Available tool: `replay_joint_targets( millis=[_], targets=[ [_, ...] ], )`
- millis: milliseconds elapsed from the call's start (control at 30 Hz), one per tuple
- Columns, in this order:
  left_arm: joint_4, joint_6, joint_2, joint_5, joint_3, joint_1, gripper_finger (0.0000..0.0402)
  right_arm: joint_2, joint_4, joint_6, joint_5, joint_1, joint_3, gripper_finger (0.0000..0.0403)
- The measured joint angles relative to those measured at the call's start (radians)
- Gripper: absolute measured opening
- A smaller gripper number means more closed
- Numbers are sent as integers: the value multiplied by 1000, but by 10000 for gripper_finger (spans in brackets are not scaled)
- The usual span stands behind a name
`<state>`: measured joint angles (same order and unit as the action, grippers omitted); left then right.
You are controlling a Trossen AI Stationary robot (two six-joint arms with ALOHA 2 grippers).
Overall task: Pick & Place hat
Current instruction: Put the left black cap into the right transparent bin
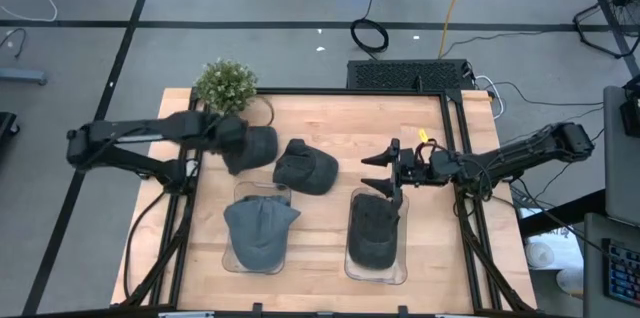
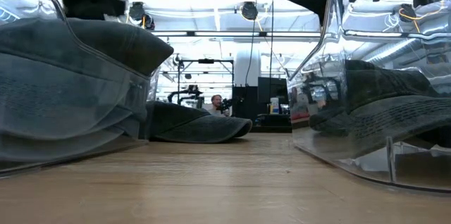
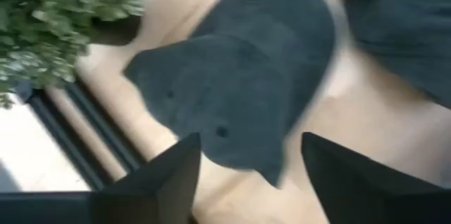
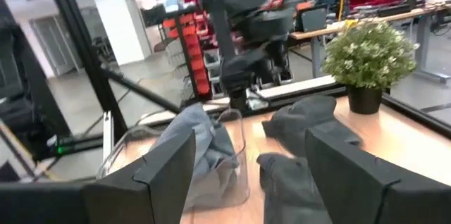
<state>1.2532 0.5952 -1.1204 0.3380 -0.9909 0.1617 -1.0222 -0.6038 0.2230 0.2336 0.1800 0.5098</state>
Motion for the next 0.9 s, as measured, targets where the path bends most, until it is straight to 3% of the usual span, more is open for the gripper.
replay_joint_targets(
  millis=[67,233,400,633,900],
  targets=[
    [-18,-72,-51,-23,0,102,276,0,24,-8,0,17,0,254],
    [-56,-414,-178,-188,0,310,310,-19,59,-48,0,63,0,254],
    [-53,-621,-278,-196,0,433,314,-33,48,-94,0,92,0,254],
    [-113,-729,-355,-196,0,509,294,-35,49,-116,-1,124,0,254],
    [-106,-752,-384,-306,1,514,283,-35,55,-116,0,150,0,254]
  ],
)
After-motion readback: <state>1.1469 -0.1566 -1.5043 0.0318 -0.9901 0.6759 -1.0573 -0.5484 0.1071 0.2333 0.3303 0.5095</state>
